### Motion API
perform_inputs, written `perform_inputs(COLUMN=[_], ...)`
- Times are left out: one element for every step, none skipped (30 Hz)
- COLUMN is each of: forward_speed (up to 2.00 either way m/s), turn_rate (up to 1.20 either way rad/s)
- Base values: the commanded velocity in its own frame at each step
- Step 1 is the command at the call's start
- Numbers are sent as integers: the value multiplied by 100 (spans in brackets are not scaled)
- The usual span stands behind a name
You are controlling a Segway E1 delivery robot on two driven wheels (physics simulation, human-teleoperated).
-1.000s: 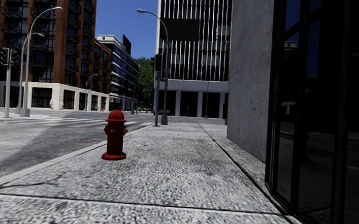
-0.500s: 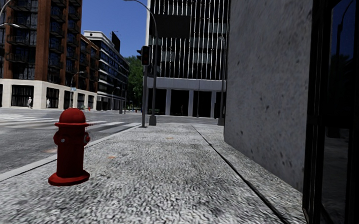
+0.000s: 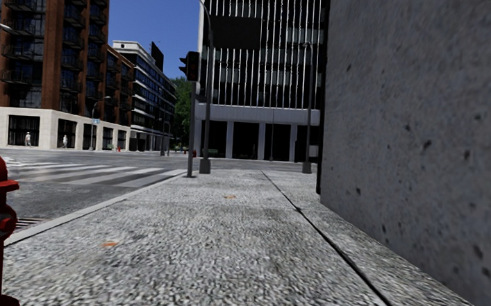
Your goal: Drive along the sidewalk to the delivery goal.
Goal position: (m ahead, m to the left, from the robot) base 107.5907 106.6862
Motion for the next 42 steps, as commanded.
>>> perform_inputs(forward_speed=[200, 200, 200, 200, 200, 200, 200, 200, 200, 200, 200, 200, 200, 200, 200, 200, 200, 200, 200, 200, 200, 200, 200, 200, 200, 200, 200, 200, 200, 200, 200, 200, 200, 200, 200, 200, 200, 200, 200, 200, 200, 200], turn_rate=[0, 0, 0, 0, 0, 0, 0, 0, 0, 0, 0, 0, 0, 0, 0, 0, 0, 0, 0, 0, 0, 0, 0, 0, 0, 0, 0, 0, 0, 0, 6, 6, 14, 18, 22, 22, 24, 25, 25, 25, 26, 27])
